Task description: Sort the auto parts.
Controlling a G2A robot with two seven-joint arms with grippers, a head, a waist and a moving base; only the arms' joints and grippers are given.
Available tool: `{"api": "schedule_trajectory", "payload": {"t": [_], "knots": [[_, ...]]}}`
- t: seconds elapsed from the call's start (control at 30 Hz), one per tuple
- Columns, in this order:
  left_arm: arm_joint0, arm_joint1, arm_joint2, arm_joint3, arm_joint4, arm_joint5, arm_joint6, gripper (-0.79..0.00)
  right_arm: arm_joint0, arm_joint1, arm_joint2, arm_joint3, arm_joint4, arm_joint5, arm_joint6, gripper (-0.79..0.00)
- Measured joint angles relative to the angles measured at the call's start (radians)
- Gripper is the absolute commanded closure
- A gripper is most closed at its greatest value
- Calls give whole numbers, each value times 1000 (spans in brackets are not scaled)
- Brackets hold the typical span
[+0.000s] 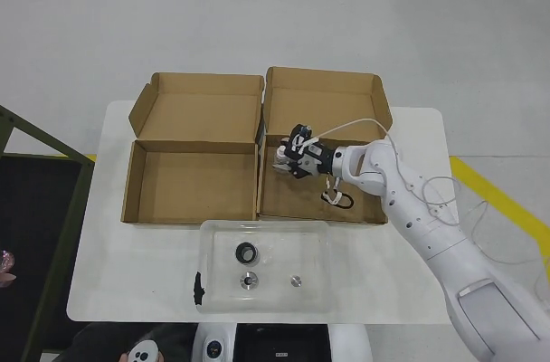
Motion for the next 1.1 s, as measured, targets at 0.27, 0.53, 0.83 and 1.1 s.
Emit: {"api": "schedule_trajectory", "payload": {"t": [0.27,0.53,0.83,1.1], "knots": [[0,0,0,0,0,0,0,-785,-21,17,49,-71,-23,-14,-19,-773],[0,0,0,0,0,0,0,-785,-108,59,147,-297,-32,-74,39,-785],[0,0,0,0,0,0,0,-785,-273,105,258,-591,-2,-113,164,-785],[0,0,0,0,0,0,0,-785,-433,140,341,-800,15,-149,258,-785]]}}
